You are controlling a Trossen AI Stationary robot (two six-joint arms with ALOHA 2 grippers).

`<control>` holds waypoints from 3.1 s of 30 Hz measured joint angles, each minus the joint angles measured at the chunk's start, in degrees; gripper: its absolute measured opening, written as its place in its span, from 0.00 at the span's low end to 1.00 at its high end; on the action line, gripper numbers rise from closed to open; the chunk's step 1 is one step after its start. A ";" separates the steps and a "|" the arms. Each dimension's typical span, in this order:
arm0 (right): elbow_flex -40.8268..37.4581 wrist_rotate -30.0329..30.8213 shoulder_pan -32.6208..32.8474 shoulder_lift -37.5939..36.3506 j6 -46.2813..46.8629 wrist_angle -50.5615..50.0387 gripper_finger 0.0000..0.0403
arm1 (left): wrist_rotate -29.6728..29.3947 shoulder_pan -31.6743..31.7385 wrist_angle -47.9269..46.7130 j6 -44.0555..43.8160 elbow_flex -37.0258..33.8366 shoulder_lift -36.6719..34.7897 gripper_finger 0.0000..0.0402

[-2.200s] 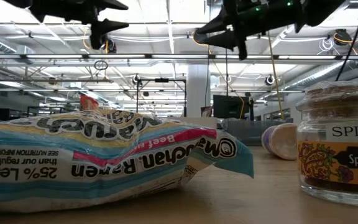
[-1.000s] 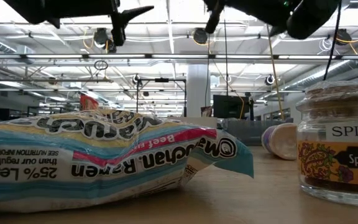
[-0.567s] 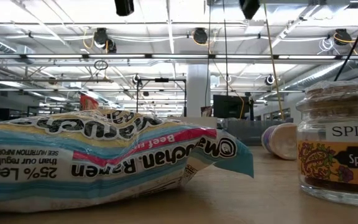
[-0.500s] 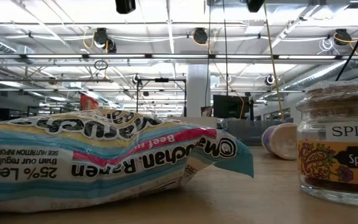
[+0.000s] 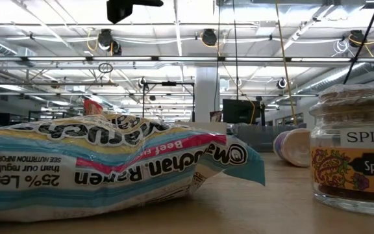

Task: Pick & Place Food Item
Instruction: Put the blue baby spoon into the right black bin

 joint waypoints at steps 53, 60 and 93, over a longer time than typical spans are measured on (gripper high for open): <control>0.32 -14.42 -8.96 31.26 11.30 10.63 0.33 | 8.88 2.15 20.40 -49.07 -41.92 -6.99 0.49; 0.32 -14.43 -8.76 31.22 12.42 10.68 0.33 | 8.31 4.16 22.35 -50.59 -45.05 -6.11 0.49; 0.32 -14.42 -8.71 31.22 11.76 11.77 0.33 | 9.53 5.95 36.83 -53.64 -45.55 6.03 0.33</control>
